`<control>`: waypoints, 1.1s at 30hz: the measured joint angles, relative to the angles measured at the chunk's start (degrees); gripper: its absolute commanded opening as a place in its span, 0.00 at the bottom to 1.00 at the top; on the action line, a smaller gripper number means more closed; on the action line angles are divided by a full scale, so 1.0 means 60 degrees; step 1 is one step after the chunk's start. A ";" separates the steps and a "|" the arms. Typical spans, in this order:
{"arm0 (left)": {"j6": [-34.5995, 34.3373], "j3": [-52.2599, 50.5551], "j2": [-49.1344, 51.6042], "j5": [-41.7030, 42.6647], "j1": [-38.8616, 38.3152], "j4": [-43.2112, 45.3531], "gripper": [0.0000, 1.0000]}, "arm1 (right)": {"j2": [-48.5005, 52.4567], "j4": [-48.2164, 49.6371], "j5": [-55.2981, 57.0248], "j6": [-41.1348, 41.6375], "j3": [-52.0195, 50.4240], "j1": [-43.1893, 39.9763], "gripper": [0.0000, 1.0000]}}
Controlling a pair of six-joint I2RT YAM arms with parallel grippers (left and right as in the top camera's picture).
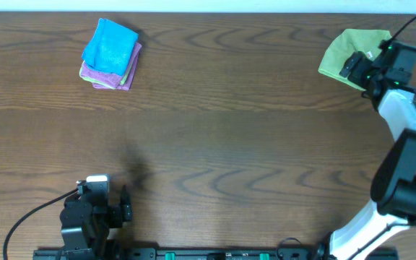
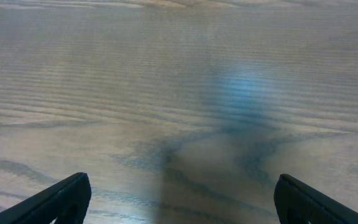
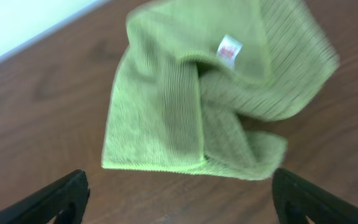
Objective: Fold the cloth
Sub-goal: 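Reach the right gripper forward to the crumpled green cloth, then grasp the green cloth corner with the right gripper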
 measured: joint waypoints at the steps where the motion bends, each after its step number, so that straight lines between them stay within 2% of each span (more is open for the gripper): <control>1: 0.0004 0.0000 0.0000 0.0000 -0.0004 -0.0004 0.95 | 0.0270 0.0244 -0.0080 0.0135 0.0000 0.0000 0.89; 16: 0.0000 0.0000 0.0000 0.0000 -0.0004 -0.0004 0.95 | 0.1679 0.2109 -0.0681 0.1399 0.0004 0.0000 0.82; 18: 0.0004 0.0000 0.0000 0.0000 -0.0004 -0.0004 0.95 | 0.1847 0.2240 -0.0688 0.1555 0.0004 0.0000 0.77; 21: 0.0004 0.0004 0.0000 0.0000 -0.0004 -0.0004 0.95 | 0.1960 0.2313 -0.0685 0.1727 0.0022 0.0000 0.65; 25: 0.0000 0.0004 0.0000 0.0000 0.0000 -0.0004 0.95 | 0.1993 0.2350 -0.0765 0.1861 0.0044 0.0000 0.44; 33: 0.0000 0.0000 0.0000 0.0000 -0.0004 -0.0004 0.95 | 0.2040 0.2361 -0.1443 0.1894 0.0244 0.0000 0.19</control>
